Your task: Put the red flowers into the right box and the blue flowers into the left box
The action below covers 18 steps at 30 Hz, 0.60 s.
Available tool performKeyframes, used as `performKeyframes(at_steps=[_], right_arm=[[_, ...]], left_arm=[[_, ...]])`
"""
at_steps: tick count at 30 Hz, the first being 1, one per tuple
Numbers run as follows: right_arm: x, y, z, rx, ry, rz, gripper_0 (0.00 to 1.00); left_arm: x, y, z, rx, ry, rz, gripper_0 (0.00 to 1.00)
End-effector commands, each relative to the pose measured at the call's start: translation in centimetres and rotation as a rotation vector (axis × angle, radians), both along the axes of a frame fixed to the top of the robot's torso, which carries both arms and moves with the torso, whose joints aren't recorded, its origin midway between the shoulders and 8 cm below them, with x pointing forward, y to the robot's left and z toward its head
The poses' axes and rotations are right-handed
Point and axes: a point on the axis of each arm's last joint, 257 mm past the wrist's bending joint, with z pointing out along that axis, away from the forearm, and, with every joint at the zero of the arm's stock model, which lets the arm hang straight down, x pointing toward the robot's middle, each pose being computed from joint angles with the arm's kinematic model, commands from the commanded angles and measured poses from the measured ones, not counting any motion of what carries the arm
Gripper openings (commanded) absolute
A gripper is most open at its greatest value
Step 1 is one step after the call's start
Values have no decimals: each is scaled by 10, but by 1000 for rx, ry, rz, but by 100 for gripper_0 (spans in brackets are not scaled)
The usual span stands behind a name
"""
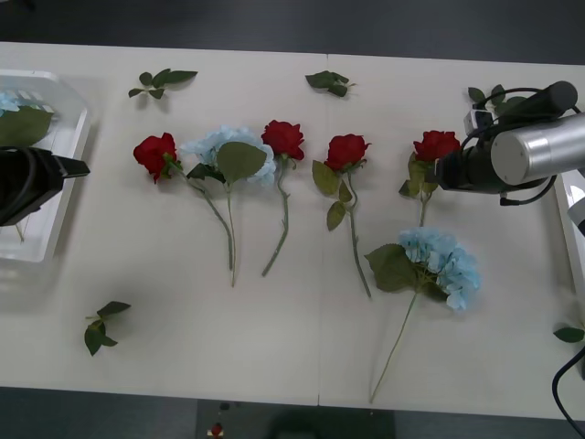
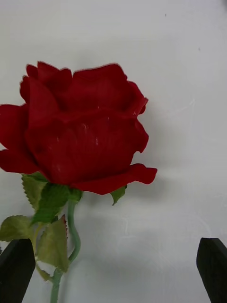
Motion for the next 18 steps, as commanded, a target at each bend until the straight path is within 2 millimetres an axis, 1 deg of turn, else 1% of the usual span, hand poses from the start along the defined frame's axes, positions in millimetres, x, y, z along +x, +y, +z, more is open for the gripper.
performKeyframes(at_steps=[1, 4, 5, 8, 12, 18], right_arm=[[15, 11, 14, -33, -36, 32, 100], [17, 15, 11, -43, -44, 31, 100], [18, 17, 11, -43, -46, 34, 100], [21, 21, 9, -55, -57, 39, 100], [21, 24, 6, -63, -57, 38, 100], [23, 33, 0, -64, -70, 49, 100]], left_arm=[[18, -18, -9, -3, 7, 56, 100], [32, -29, -32, 45, 10, 125, 100], [35, -31, -35, 48, 10, 134, 100], [46, -43, -52, 37, 28, 183, 100], [59, -57, -63, 10, 46, 227, 100], [78, -79, -71, -19, 60, 274, 100]])
